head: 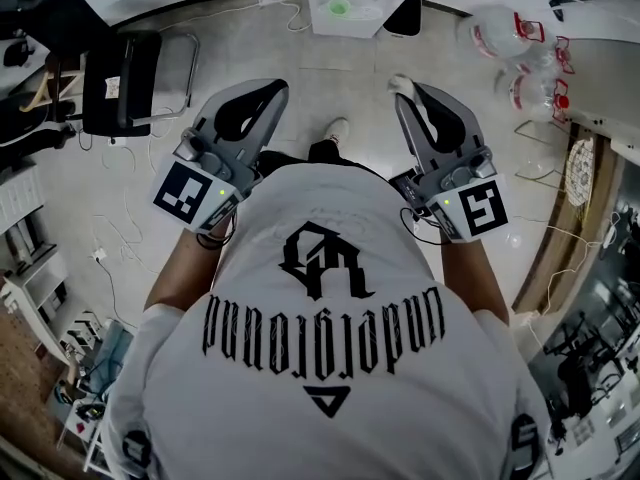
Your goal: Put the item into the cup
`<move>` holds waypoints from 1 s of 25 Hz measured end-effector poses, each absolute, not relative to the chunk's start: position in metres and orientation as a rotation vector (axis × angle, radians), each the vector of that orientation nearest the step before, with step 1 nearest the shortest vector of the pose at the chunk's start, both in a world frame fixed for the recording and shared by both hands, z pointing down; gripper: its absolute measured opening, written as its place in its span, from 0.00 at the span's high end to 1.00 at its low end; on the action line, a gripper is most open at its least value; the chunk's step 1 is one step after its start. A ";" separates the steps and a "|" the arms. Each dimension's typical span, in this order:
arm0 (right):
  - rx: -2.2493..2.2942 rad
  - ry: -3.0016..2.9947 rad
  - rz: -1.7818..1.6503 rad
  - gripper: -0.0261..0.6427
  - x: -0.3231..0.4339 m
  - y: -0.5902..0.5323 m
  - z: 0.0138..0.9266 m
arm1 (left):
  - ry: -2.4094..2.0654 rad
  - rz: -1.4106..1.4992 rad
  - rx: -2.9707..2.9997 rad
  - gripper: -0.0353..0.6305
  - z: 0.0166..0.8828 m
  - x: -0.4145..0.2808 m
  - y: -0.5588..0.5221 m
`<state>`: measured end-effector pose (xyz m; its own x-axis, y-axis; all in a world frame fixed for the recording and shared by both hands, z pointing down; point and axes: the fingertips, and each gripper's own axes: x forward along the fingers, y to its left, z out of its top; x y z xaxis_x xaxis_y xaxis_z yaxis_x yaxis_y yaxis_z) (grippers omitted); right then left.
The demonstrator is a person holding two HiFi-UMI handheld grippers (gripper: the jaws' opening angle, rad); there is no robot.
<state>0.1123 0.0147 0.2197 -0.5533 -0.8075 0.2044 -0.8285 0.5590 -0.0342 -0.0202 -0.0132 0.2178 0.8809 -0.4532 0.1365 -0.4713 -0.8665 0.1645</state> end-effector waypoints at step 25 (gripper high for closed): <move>1.527 -2.532 0.320 0.86 0.155 -0.046 0.248 | -0.514 0.186 2.892 0.93 0.233 0.038 -0.087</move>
